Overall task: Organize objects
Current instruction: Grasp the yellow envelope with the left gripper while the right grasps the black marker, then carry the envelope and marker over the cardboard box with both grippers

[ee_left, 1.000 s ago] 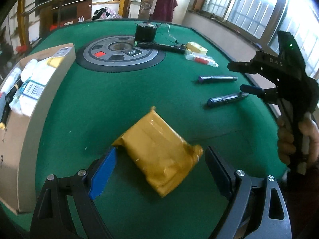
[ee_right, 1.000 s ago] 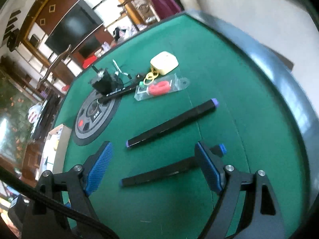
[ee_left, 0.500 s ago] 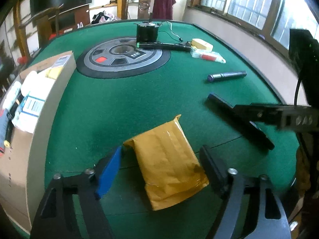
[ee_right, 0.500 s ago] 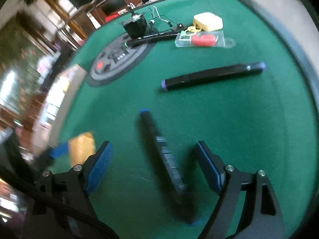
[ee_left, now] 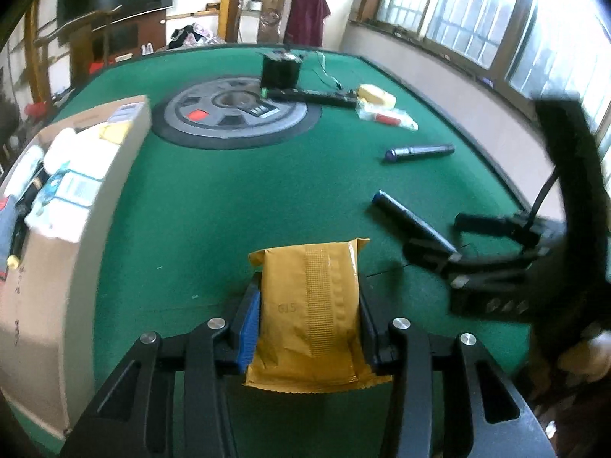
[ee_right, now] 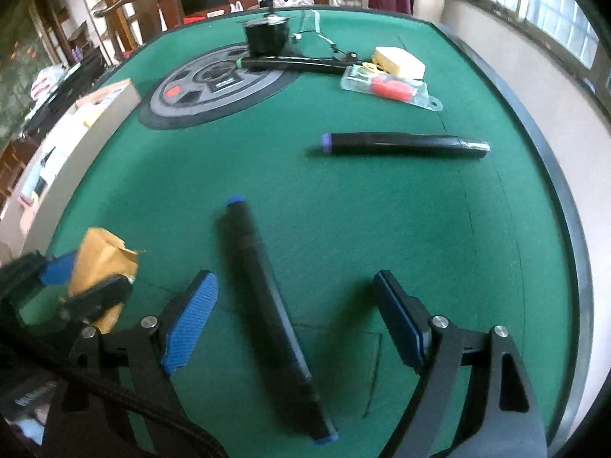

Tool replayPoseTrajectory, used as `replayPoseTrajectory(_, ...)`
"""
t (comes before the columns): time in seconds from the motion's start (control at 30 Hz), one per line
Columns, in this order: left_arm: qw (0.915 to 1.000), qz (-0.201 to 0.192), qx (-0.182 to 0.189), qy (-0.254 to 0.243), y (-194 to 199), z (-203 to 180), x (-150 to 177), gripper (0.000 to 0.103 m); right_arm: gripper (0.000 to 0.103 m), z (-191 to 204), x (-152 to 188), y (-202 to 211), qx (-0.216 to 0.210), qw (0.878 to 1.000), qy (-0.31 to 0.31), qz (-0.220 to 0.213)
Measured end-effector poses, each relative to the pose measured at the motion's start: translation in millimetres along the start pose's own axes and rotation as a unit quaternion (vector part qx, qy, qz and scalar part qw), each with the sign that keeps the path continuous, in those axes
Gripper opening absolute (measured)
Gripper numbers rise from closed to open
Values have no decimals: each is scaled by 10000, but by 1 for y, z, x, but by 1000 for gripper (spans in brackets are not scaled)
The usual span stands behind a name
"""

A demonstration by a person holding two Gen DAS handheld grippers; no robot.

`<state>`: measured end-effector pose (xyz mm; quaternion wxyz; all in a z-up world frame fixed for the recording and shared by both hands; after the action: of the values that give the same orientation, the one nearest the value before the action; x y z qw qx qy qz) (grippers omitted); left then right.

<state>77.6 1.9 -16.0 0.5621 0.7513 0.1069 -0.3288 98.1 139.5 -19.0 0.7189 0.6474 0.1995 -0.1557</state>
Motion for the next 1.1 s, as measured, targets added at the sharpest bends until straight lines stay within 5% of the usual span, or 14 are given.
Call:
replayPoseTrajectory(0.07,9999,-113,75,88,12,5,0,38,68,9,5,1,165,9996,204,-97)
replayPoseTrajectory(0.1,9997,-177,91,137,19,9,1,38,46,14,6,2,193,9992,296,-165)
replayPoseTrajectory(0.17,9992,-275,143,245,30,18,2,38,20,21,8,7,123,9992,305,-215)
replayPoseTrajectory(0.2,9988,-335,168,302,37,23,3,38,17,22,8,8,93,9993,291,-202)
replayPoseTrajectory(0.63,9852,-1128,-369,1233,119,140,23,38,14,36,3,45,-1323,9876,-626,-568)
replayPoseTrajectory(1.1,9795,-761,-1006,1573,93,215,34,38,14,167,-40,55,-2791,9592,-380,-244)
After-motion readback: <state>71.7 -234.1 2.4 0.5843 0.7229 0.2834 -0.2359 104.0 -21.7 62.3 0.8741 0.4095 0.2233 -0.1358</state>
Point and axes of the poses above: each gripper's, at about its wrist camera, not at the fingertips, and y roughly against the way its jaws point, z to its left, x to its underside, the point moved 5 cm from there along -y, roughly the way its jaws point, and after that the axes turned 4 degrees about -y, right-handed, at the moved point
